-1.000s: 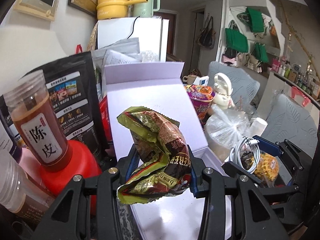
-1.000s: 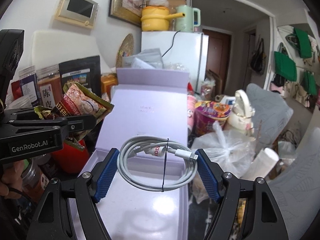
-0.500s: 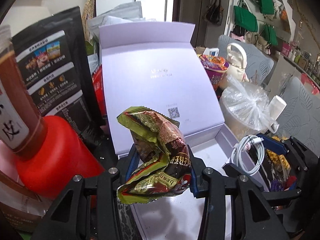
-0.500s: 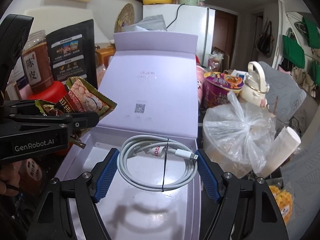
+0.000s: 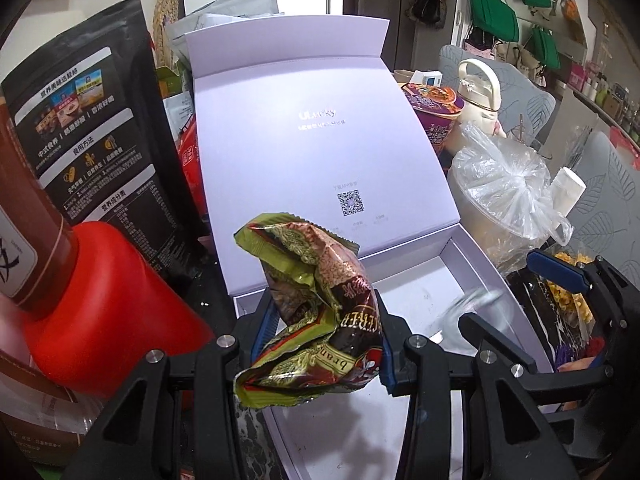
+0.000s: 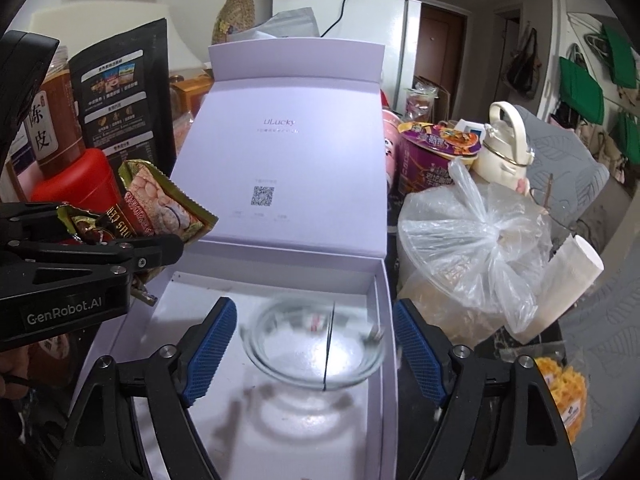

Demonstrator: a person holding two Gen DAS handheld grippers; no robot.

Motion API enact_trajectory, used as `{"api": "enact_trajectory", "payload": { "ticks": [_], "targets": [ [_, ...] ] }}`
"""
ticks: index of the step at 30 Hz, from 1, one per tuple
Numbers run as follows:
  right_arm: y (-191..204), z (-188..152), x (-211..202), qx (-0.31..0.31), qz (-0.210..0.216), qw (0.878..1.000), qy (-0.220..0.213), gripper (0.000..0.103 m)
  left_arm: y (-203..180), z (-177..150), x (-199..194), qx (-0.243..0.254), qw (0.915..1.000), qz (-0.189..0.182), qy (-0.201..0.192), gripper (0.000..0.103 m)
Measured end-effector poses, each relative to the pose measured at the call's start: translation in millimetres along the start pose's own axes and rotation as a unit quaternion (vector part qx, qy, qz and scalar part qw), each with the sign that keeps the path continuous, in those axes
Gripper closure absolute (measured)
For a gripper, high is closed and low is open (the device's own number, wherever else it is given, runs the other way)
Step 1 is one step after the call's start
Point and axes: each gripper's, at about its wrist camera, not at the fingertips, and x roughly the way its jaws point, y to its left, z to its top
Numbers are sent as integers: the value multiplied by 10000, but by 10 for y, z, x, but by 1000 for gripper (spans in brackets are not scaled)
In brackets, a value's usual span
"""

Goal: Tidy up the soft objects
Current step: 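Lower both items into the white box and open both tools, then withdraw both tools from the box back over the table items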

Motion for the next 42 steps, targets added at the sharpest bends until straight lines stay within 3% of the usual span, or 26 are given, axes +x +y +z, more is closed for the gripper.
{"api": "enact_trajectory", "payload": {
  "ticks": [4,10,29,42],
  "targets": [
    [-27,30,-76,2,-113,9999,-97,15,18,10,-1,-116,9995,-255,112,60],
    [-52,38,-131,-22,-251,9996,-123,14,-64,0,53,23,9997,-37,255,59],
    [-63,54,-389,59,-477,9985,-277,14,-84,35,-267,82,9999,-109,-88,58],
    [-127,6,-892,262,-716,9959,-497,12,-205,21,-654,183,9982,-294,-494,58]
  ]
}}
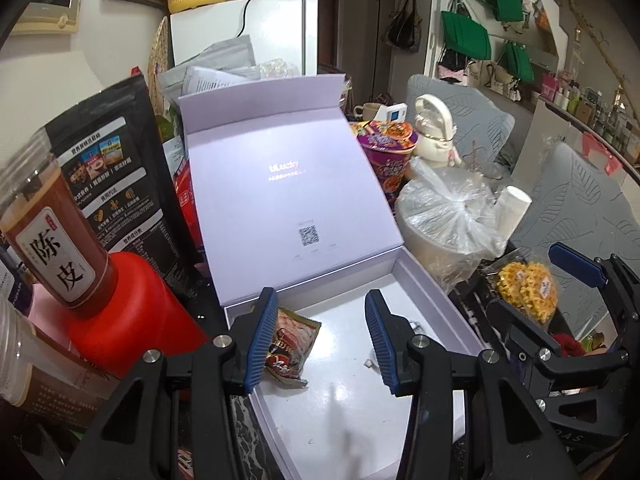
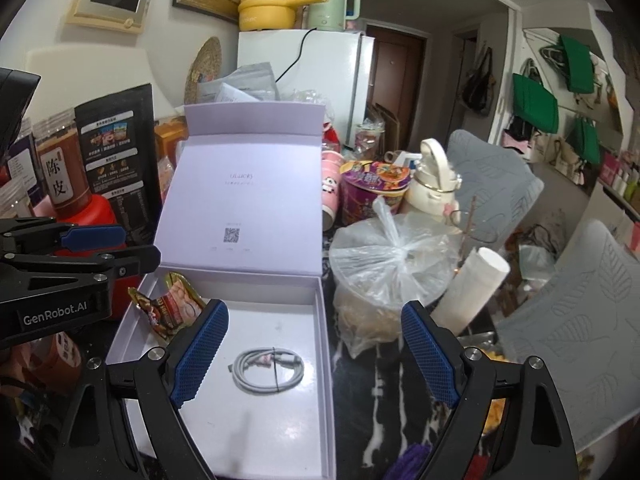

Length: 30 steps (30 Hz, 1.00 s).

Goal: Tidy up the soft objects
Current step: 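Withdraw both tools from the box back over the table items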

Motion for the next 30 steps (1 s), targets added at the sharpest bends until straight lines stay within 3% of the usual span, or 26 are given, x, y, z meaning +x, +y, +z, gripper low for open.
{"api": "enact_trajectory", "payload": {
  "ticks": [5,6,7,9,12,30],
  "targets": [
    [-53,-5,-278,130,-184,9997,-119,4,-85,31,-229,53,9995,-165,-274,55],
    [-57,-2,-317,134,-202,9996,-138,4,-107,36,-276,94,9994,-162,-301,43],
    [-63,-2,-394,151,-234,9995,-178,4,-120,40,-319,110,9992,-156,-339,22],
    [-69,0,-505,162,-297,9992,-228,4,-144,43,-418,116,9988,-146,-459,0],
    [-72,-16,-670,152,-409,9986,-292,3,-174,23,-612,100,9973,-129,-718,0],
    [-135,-351,-1597,249,-1004,9924,-669,1,-537,-279,-1224,505,9924,-457,-1024,0]
  ]
}}
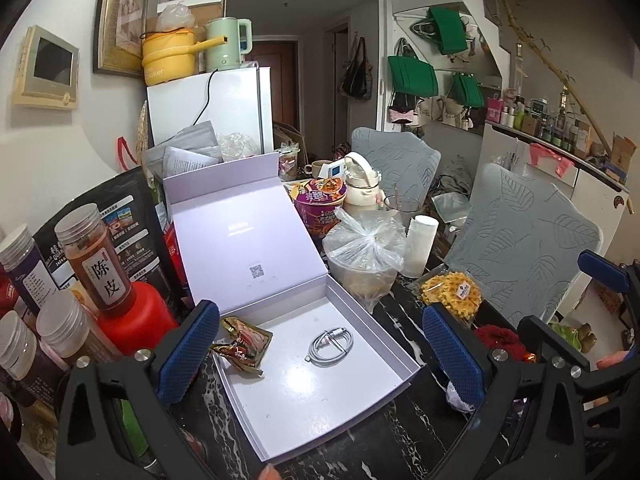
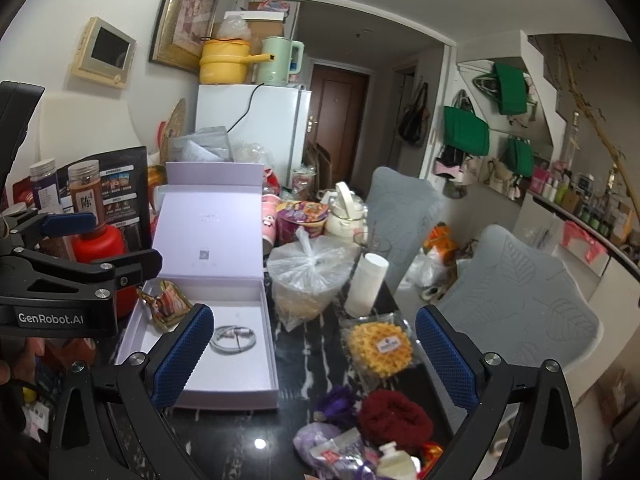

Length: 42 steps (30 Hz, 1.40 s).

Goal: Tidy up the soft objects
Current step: 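Withdraw both tools from the box back over the table items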

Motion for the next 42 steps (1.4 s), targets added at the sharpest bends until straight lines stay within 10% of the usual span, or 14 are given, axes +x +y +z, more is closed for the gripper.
{"api": "enact_trajectory", "payload": {
  "ticks": [42],
  "targets": [
    [-822,-1333,-484,914,-599,9900,890,1,-1209,-839,149,823,9835,-1435,739,0]
  ]
}}
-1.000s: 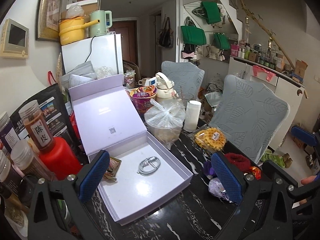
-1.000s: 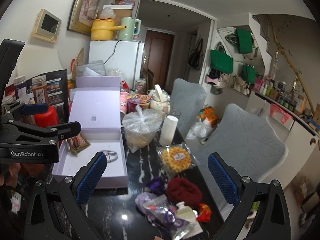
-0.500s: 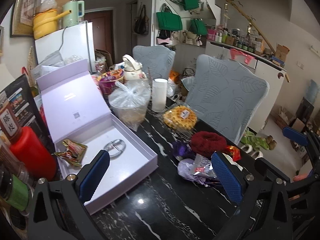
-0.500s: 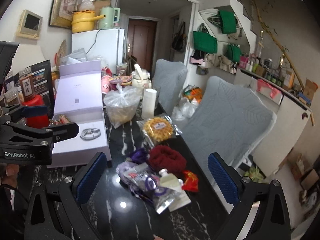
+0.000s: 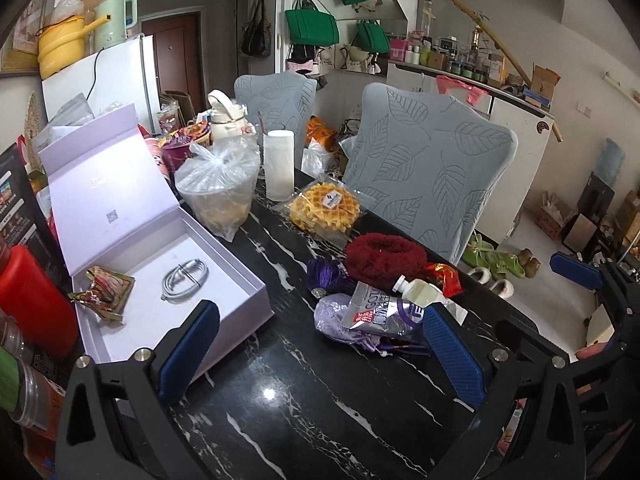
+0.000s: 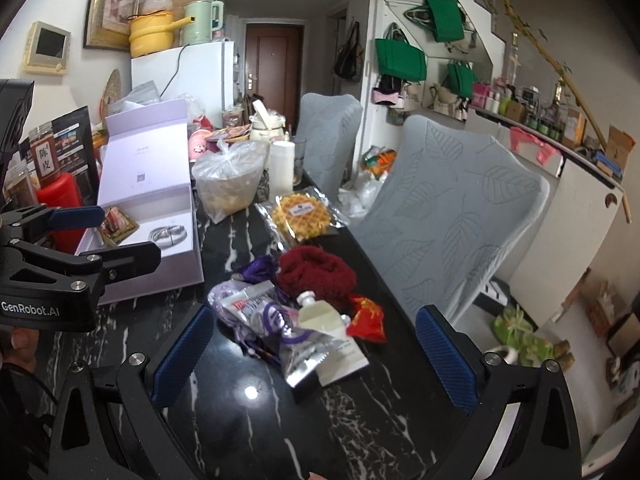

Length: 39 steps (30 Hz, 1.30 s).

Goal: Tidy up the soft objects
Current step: 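Withdraw both tools from the box back over the table items, then grasp the lavender floral pouch with the left tool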

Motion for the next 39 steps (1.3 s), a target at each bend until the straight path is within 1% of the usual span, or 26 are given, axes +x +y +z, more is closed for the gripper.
{"api": "enact_trajectory", "payload": {
  "ticks": [12,19,22,30,35,39],
  "targets": [
    [-198,-268,260,207,203,9988,382,1,-82,-239,375,146,9987,81,476,0],
    [-236,-370,410,141,243,9983,516,1,-109,-357,598,235,9977,81,635,0],
    [-275,-409,484,198,291,9979,552,1,-149,-372,669,345,9974,82,625,0],
    [-433,-427,655,418,323,9963,678,1,-194,-355,973,390,9959,0,820,0],
    [-502,-408,752,492,318,9953,776,1,-217,-378,1234,507,9930,63,1069,0],
    [-530,-400,796,466,301,9951,815,1,-215,-384,1350,523,9922,-93,1128,0]
  ]
}}
